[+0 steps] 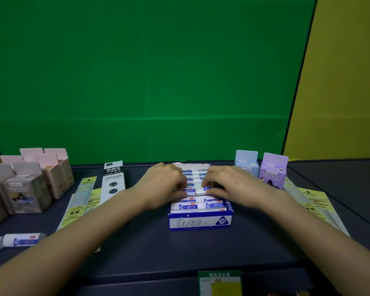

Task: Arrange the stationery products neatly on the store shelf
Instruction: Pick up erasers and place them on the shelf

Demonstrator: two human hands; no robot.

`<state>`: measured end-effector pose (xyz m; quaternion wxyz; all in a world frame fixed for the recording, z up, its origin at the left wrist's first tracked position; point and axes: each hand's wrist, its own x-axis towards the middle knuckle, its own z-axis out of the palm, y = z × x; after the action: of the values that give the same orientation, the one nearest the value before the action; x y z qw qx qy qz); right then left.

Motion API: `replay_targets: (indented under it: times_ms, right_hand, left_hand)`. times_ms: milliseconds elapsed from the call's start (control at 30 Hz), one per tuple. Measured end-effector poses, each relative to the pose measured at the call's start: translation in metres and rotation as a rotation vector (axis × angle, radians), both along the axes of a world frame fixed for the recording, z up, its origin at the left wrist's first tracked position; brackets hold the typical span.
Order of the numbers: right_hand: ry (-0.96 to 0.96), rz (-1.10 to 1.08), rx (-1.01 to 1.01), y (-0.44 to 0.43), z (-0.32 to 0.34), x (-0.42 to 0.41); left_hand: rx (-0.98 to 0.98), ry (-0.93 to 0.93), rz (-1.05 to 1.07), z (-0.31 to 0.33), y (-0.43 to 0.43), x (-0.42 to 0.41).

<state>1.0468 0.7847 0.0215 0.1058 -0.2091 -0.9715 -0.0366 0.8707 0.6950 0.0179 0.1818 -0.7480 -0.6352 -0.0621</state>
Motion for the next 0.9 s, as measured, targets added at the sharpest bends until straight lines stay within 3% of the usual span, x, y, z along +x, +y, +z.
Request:
replay_targets:
  times_ms: [433, 667, 900]
  right_hand:
    - [0.092, -0.06, 0.082, -0.008, 0.008, 0.009]
    - [0.378, -0.241, 0.144, 0.019, 0.035, 0.079]
    - [0.355, -0.375, -0.242, 0.058, 0.012, 0.114]
  left_hand:
    - [-0.022, -0.02, -0.001, 0.01, -0.002, 0.003]
    - [0.119, -0.371, -0.095, 0.023, 0.029, 0.041]
    - [-0.115, -0.742, -0.028, 0.019, 0.097, 0.083]
